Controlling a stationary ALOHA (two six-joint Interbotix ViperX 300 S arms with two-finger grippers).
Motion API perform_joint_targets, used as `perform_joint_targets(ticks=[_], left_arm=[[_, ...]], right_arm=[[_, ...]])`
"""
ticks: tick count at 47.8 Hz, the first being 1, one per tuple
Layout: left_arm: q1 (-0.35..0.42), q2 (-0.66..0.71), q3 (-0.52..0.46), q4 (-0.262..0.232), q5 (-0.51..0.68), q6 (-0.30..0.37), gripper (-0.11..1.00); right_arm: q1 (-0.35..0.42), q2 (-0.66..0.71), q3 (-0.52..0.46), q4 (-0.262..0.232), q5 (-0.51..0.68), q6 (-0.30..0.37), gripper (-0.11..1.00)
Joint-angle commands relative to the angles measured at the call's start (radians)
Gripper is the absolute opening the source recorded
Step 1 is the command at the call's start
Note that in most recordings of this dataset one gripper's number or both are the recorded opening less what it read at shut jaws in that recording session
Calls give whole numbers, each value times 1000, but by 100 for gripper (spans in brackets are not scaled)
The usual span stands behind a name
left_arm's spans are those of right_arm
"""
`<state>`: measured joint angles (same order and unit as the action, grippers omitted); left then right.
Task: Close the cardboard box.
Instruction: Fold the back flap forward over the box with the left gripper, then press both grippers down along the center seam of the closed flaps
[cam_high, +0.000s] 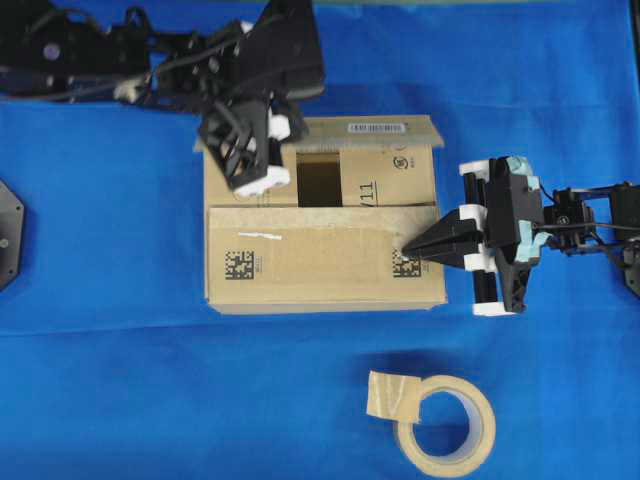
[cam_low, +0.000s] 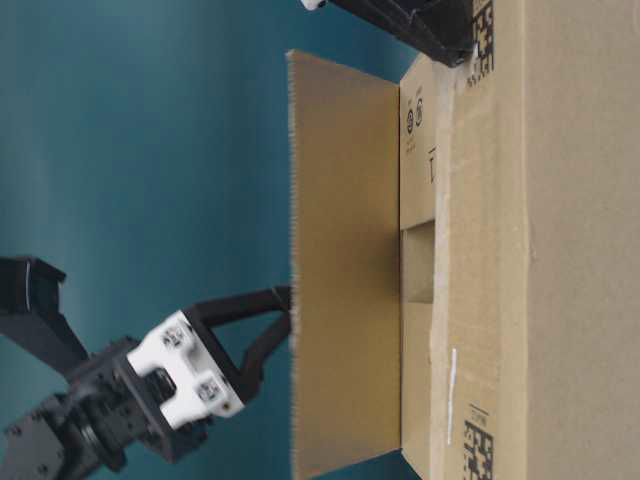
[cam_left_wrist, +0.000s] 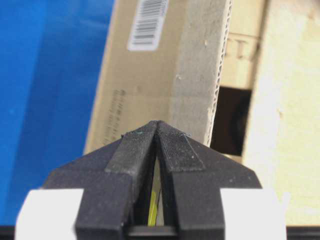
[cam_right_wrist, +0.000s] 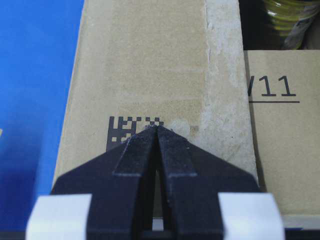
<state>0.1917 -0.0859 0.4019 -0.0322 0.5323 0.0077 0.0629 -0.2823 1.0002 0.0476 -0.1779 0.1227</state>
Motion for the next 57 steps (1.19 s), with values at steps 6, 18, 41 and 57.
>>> perform_joint_targets(ticks=[6, 18, 41, 57], left_arm=[[-41, -35, 144, -5, -164, -48, 1], [-75, -25, 304, -5, -380, -176, 1], [-98, -51, 345, -5, -439, -199, 1], [-106, -51, 347, -5, -453, -201, 1]], right_arm=[[2, -17, -14, -3, -5, 2, 0], [-12, -18, -14, -2, -20, 0, 0], [-135, -20, -11, -5, -37, 0, 0], [-163, -18, 8, -3, -37, 0, 0]])
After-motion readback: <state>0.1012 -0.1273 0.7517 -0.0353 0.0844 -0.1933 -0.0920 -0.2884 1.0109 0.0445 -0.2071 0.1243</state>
